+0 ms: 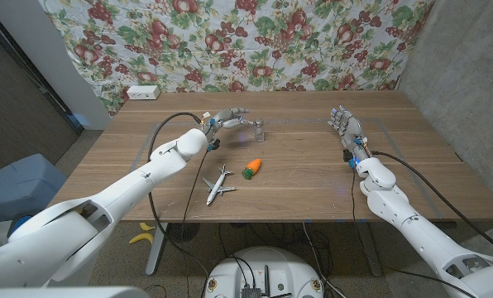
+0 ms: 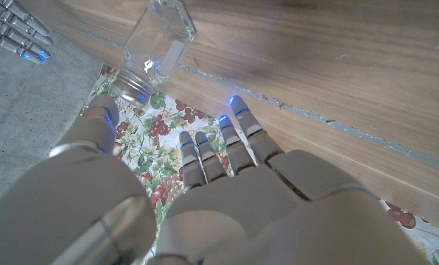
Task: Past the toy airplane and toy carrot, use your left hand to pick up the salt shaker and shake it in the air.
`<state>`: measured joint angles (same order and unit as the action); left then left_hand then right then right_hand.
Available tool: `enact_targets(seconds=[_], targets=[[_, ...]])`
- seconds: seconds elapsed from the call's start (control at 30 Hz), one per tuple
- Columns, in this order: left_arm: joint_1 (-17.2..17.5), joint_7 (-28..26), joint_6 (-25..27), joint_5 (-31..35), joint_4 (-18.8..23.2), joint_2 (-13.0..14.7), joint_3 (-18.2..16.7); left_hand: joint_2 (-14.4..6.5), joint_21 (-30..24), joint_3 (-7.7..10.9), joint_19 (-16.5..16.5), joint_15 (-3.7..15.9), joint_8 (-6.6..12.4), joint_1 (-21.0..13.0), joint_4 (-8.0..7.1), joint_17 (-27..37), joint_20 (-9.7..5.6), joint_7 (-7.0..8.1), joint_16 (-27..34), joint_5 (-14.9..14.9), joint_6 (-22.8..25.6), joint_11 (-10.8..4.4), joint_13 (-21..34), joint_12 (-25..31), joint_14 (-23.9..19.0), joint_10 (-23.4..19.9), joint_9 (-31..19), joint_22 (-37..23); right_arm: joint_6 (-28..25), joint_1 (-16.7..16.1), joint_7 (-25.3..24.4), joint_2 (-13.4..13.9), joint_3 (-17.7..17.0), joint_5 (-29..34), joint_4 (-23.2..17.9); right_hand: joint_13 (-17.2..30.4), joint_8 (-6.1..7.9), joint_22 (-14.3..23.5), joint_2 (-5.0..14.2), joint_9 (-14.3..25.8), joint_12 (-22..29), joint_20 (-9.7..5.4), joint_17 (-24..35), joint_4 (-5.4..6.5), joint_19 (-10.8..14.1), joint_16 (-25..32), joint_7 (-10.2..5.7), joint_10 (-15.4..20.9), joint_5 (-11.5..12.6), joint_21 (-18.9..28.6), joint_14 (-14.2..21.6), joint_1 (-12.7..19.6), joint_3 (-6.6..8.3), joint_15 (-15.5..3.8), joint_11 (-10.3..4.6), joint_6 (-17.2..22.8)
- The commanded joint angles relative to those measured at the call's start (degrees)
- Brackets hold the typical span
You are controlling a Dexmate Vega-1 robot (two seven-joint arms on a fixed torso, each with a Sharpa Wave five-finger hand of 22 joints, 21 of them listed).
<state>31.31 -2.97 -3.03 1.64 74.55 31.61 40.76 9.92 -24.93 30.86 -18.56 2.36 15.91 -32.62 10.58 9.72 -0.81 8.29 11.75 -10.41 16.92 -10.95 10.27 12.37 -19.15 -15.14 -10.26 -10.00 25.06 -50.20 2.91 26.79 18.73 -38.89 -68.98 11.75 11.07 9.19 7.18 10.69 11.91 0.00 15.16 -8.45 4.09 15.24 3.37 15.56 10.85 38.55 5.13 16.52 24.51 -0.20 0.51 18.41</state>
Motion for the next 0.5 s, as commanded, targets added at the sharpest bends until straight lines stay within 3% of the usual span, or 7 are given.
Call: enact_targets(seconds=[0.03, 0.5], targets=[[-0.5, 0.2, 1.3, 1.2, 0.3, -0.2, 0.9, -0.1, 0.4, -0.48, -0.6, 6.84, 0.37, -1.3, -0.04, 0.3, 0.06, 0.22, 0.0, -0.7, 1.2, -0.35, 0.3, 0.0, -0.8, -1.0, -0.1, -0.3, 0.5, -0.6, 0.1, 0.1, -0.3, -0.2, -0.2, 0.0, 0.35, 0.3, 0.15, 0.1, -0.1, -0.04, -0.1, -0.07, 0.4, -0.1, -0.19, 0.4, 0.1, -0.3, 0.6, 0.6, -0.18, -0.05, -0.05, 0.5], [-1.5, 1.2, 2.0, 2.0, -0.2, -0.7, 1.9, -0.3, 0.9, -1.64, -1.0, 7.33, 0.76, -3.0, -0.35, 0.3, 0.01, 0.68, 0.0, -1.1, 3.2, -1.06, 0.3, -0.1, -2.0, -2.6, -0.1, -0.4, 0.9, -1.2, -0.3, 0.1, -0.5, -0.2, -0.6, 0.0, 0.32, 0.4, 0.23, 0.1, -0.1, 0.04, -0.4, -0.07, 0.8, -0.1, -0.13, 0.5, 0.1, -1.2, 0.6, 0.5, -0.29, 0.00, 0.05, 0.6]])
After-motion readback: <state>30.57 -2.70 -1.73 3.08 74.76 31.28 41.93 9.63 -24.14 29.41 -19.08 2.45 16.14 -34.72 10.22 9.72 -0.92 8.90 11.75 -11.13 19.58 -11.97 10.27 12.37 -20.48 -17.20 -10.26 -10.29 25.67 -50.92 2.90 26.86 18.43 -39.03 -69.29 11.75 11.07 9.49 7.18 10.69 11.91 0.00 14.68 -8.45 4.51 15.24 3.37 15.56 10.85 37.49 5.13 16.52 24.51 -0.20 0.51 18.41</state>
